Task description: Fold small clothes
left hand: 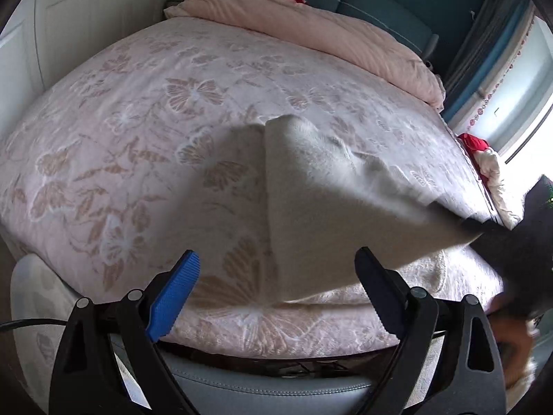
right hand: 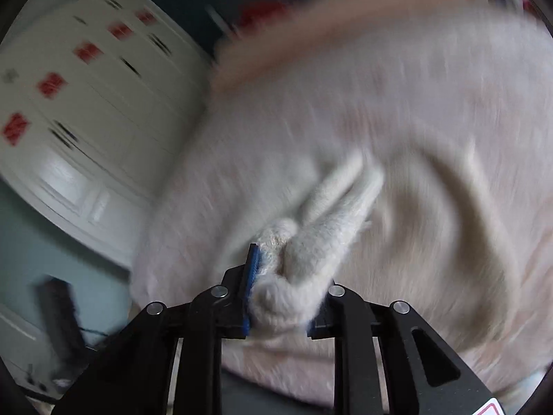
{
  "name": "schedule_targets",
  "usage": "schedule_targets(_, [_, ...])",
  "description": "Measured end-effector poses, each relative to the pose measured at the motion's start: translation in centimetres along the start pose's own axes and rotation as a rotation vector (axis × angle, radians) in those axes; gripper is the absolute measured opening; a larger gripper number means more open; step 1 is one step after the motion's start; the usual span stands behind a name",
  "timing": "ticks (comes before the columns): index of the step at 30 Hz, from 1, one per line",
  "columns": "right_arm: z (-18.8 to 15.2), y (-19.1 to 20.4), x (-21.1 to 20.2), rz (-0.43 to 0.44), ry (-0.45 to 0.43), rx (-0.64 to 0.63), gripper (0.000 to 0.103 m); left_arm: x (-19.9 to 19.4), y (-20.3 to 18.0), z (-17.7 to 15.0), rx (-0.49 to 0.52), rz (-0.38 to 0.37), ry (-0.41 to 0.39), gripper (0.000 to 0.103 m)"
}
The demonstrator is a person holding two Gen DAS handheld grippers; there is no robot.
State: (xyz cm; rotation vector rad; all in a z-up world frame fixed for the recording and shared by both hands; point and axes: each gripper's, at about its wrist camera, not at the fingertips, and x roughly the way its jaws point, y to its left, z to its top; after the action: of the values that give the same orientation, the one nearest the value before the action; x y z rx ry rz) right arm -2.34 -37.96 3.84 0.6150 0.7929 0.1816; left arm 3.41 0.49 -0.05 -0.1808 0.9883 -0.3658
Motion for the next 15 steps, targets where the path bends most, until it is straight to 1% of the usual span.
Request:
schedule_targets(2, [0.6, -0.3, -2.6, -0.026, -0.062, -0.019, 0.019, 0.0, -0.4, -0.1, 0.009, -0.015, 0.004, 0.089])
schedule_targets(3, [0.4, -1.5, -3.4, -0.066, -0.075, -0.02, 0.02, 0.3, -0.6, -0.3, 0.019, -0.019, 0.012, 0.09])
schedule_targets(4, [-0.2, -3.1, -3.4, -0.109, -0.062, -0.01, 0.021, 0.7, -0.9, -0.5, 0.032, -0.023, 0.023, 0.09])
schedule_targets(5, [-1.1, -5.2, -2.9, -0.151, -0.022, 0.016, 0.024, 1.0, -1.2, -0.7, 0.039, -0.026, 0.032, 0.09])
schedule_targets(6, [-2.4, -8.1, -1.7, -0.198, 0.041, 0.062, 0.027, 1.6, -1.6, -1.0, 0.051, -0.029, 0.049, 0.09])
schedule_targets(7, [-3.6, -10.2, -0.6, -0.237, 0.097, 0.091, 0.029, 2.2, -2.0, -1.4, 0.062, -0.033, 0.062, 0.09])
schedule_targets(8, [-4.7, -11.9, 0.1, -0.273, 0.143, 0.116, 0.033, 2.7, -2.5, -1.7, 0.072, -0.037, 0.076, 0.09])
schedule_targets(9, [-5.4, -12.9, 0.0, -0.269, 0.157, 0.153, 0.034, 2.9, -2.8, -1.9, 0.079, -0.039, 0.086, 0.09])
schedule_targets(10, [-5.3, -12.9, -1.0, -0.248, 0.121, 0.175, 0.037, 3.2, -3.3, -2.3, 0.093, -0.045, 0.096, 0.09])
schedule_targets(11, [-5.0, -12.3, -2.3, -0.252, 0.071, 0.177, 0.04, 3.4, -3.5, -2.4, 0.102, -0.047, 0.099, 0.09])
schedule_targets(12, [-4.2, -11.3, -3.9, -0.269, 0.009, 0.154, 0.049, 3.4, -4.0, -2.7, 0.119, -0.049, 0.103, 0.09])
schedule_targets(13, [-3.6, -10.5, -4.9, -0.271, -0.028, 0.127, 0.061, 3.6, -4.3, -2.8, 0.132, -0.053, 0.107, 0.09])
schedule_targets(14, [-2.9, -9.6, -5.6, -0.267, -0.058, 0.103, 0.065, 3.8, -4.6, -2.9, 0.147, -0.058, 0.114, 0.09])
schedule_targets(15, [-2.0, -8.9, -5.9, -0.247, -0.07, 0.074, 0.069, 4.1, -5.1, -3.1, 0.165, -0.061, 0.119, 0.09])
